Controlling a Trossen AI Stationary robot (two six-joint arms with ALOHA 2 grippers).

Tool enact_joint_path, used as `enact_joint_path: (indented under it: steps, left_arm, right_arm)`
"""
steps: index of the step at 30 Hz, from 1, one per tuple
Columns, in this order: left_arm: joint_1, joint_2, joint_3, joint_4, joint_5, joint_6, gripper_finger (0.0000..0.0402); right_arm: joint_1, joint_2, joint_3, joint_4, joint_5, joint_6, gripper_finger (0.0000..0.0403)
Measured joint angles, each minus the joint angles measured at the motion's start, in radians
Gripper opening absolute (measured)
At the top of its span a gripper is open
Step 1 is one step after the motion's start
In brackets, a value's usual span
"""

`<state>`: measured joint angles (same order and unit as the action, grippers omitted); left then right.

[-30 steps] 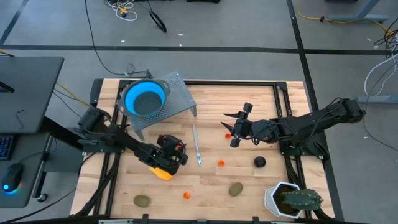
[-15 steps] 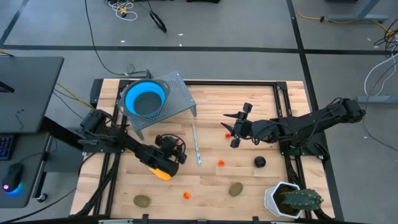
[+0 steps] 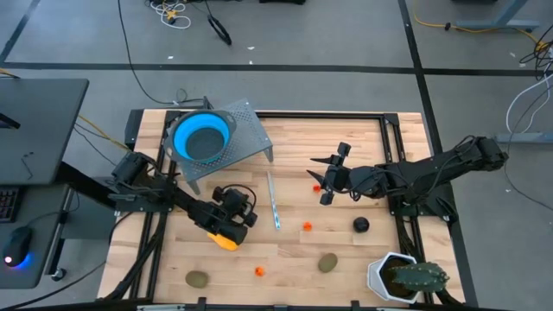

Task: Pick & Place Fruit
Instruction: Put the orange peach into the blue strainer bowl on the shelf

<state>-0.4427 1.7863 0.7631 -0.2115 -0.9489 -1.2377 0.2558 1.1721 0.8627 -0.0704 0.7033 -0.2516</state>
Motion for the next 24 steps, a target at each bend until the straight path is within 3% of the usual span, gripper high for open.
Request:
enact_joint_path:
  steps: [11, 18, 21, 24]
  left_arm:
    - [-0.025, -0.017, 0.000, 0.021, 0.036, 0.033, 0.0005]
    - [-0.031, -0.107, 0.001, 0.052, 0.045, 0.130, 0.0004]
    - [-0.031, -0.156, 0.001, 0.025, 0.042, 0.157, 0.0006]
    - [-0.021, -0.174, 0.001, -0.070, 0.034, 0.086, 0.0012]
  right_arm:
    - [0.000, 0.000, 0.000, 0.000, 0.000, 0.000, 0.0169]
    - [0.000, 0.000, 0.000, -0.001, 0.001, 0.000, 0.0169]
    - [0.000, 0.000, 0.000, -0.001, 0.001, 0.000, 0.0169]
    - [0.000, 0.000, 0.000, -0.001, 0.001, 0.000, 0.0169]
